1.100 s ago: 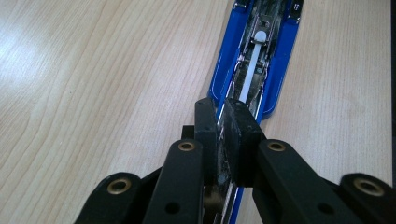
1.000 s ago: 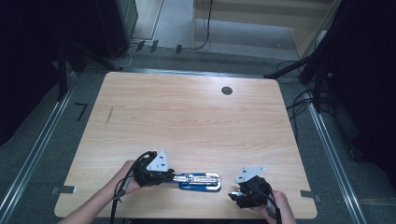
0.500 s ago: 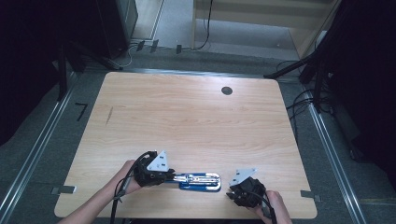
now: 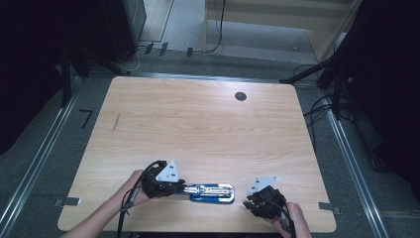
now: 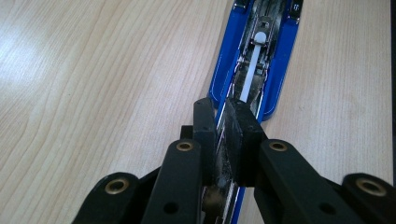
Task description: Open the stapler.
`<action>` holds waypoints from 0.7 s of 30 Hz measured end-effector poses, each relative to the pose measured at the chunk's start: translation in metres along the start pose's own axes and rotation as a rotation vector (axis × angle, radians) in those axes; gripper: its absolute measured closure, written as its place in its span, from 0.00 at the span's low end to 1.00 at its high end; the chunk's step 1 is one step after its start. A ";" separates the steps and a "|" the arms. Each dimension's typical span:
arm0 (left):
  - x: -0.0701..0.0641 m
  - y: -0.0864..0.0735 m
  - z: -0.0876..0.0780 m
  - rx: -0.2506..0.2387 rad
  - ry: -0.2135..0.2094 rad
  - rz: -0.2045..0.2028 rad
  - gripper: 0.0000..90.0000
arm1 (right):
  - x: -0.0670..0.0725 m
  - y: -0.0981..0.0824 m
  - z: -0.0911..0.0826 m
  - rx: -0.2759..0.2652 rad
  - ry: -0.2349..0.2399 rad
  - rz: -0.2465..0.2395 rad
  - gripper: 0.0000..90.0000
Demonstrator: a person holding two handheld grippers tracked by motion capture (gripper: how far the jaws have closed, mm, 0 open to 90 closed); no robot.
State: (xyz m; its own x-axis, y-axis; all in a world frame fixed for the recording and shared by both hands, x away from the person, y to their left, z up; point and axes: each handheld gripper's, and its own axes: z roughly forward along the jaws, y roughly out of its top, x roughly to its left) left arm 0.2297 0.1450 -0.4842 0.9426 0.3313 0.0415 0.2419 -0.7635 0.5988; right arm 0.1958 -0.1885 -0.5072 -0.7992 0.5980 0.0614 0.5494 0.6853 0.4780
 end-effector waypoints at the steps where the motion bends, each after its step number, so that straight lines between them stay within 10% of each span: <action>1: 0.000 0.000 0.000 0.002 0.001 0.002 0.93 | 0.000 0.000 0.000 0.000 0.000 0.000 0.82; 21: 0.000 0.000 0.000 0.002 0.000 0.003 0.93 | 0.000 -0.001 0.004 0.016 0.019 0.001 0.88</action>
State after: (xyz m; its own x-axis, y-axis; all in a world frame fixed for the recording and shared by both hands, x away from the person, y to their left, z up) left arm 0.2296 0.1447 -0.4840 0.9434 0.3287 0.0434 0.2393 -0.7656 0.5971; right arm 0.1963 -0.1883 -0.5111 -0.8030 0.5909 0.0782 0.5540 0.6915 0.4637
